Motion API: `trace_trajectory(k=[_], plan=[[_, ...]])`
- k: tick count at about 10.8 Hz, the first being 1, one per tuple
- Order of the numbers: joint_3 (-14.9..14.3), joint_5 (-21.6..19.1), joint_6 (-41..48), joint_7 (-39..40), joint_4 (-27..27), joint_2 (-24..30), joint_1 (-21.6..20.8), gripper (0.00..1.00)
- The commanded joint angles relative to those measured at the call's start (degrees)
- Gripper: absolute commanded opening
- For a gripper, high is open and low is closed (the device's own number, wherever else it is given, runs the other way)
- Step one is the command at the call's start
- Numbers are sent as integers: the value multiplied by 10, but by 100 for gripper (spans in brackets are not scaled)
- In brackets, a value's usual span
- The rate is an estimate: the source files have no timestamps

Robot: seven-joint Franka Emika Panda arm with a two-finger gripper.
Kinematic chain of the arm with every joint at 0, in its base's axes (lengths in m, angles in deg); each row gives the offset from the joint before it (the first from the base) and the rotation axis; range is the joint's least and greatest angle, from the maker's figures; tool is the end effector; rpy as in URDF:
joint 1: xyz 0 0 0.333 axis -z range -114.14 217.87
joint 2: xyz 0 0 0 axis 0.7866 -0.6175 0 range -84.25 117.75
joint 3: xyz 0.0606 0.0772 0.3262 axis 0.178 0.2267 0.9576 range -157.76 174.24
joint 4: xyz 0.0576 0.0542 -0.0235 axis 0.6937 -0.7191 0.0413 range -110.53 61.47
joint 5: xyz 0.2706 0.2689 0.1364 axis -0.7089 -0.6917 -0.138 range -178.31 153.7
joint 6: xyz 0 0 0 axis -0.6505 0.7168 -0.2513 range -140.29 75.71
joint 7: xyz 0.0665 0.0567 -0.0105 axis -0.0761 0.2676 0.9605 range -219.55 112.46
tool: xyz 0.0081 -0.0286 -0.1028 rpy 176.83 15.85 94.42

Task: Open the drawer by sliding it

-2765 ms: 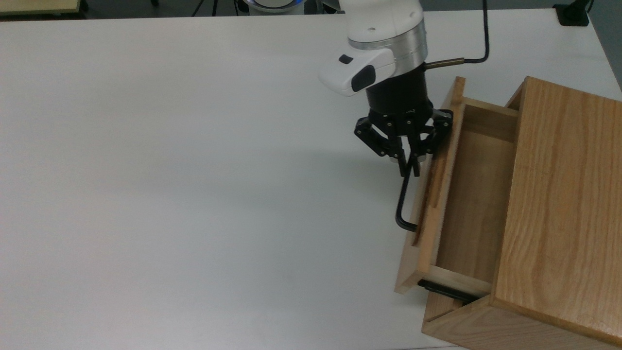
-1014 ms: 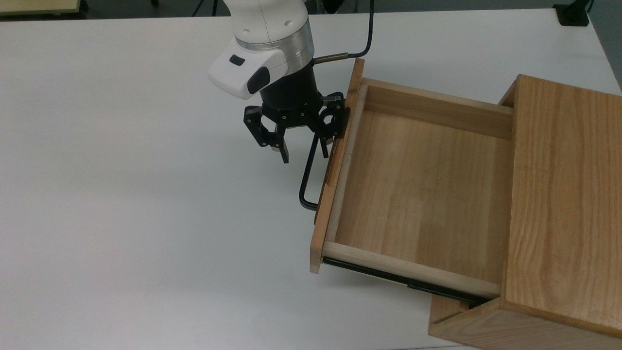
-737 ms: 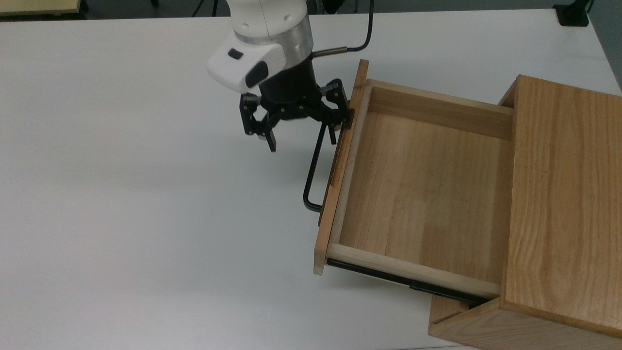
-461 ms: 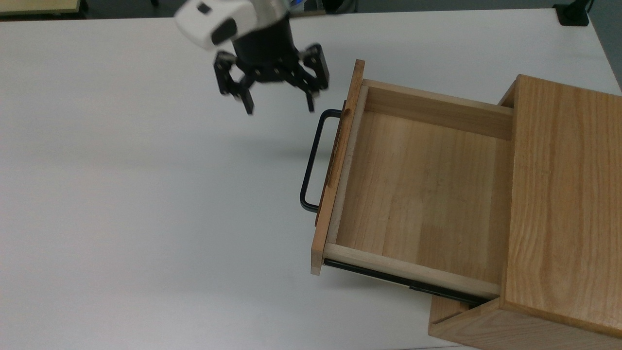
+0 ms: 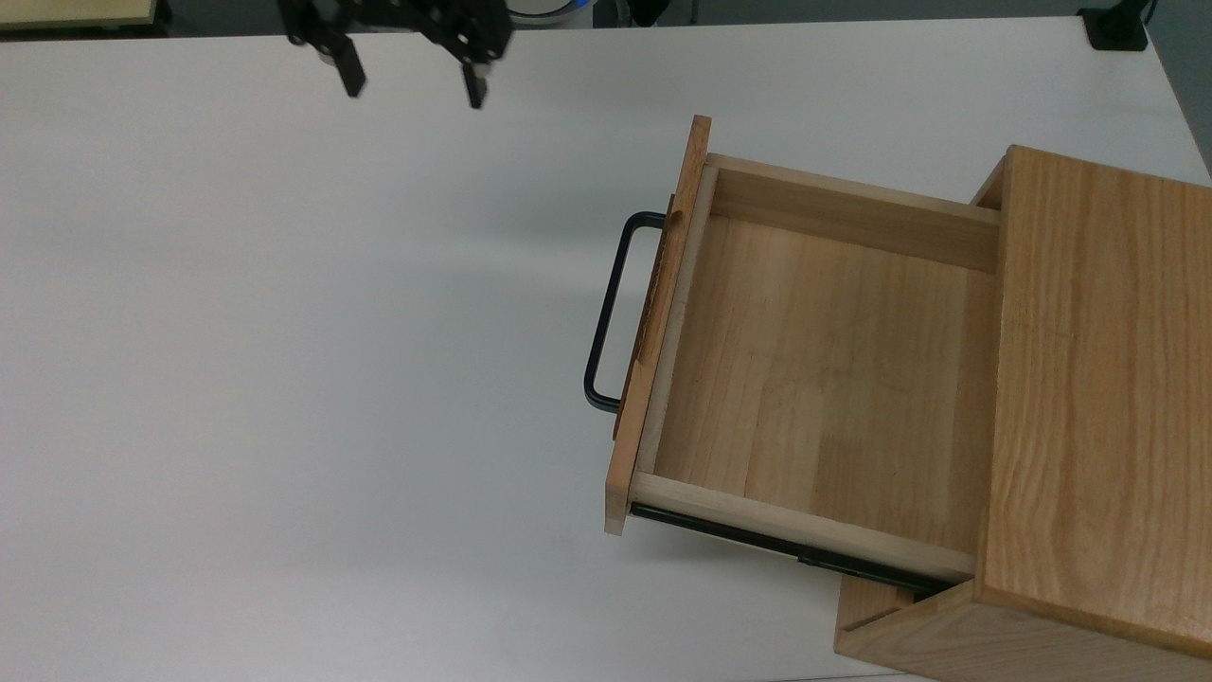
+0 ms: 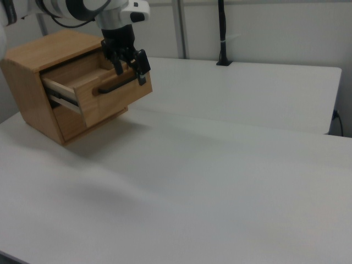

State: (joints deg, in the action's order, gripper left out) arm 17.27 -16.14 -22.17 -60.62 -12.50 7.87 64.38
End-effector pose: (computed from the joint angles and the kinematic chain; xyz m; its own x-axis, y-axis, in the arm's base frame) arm 0.6289 -0.0412 0.6725 0.9670 -0.1959 0.1629 -0.1791 -0.9774 -0.1118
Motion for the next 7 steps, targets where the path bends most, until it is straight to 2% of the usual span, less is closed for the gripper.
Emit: trace_trajectory(k=[1, 3, 4, 7], plan=[[-80, 30, 44, -6, -20, 53, -44, 100], [-158, 46, 65, -2, -31, 71, -107, 100], [-175, 47, 63, -2, -56, 89, -128, 100], [-176, 82, 62, 48, -89, 105, -144, 100]])
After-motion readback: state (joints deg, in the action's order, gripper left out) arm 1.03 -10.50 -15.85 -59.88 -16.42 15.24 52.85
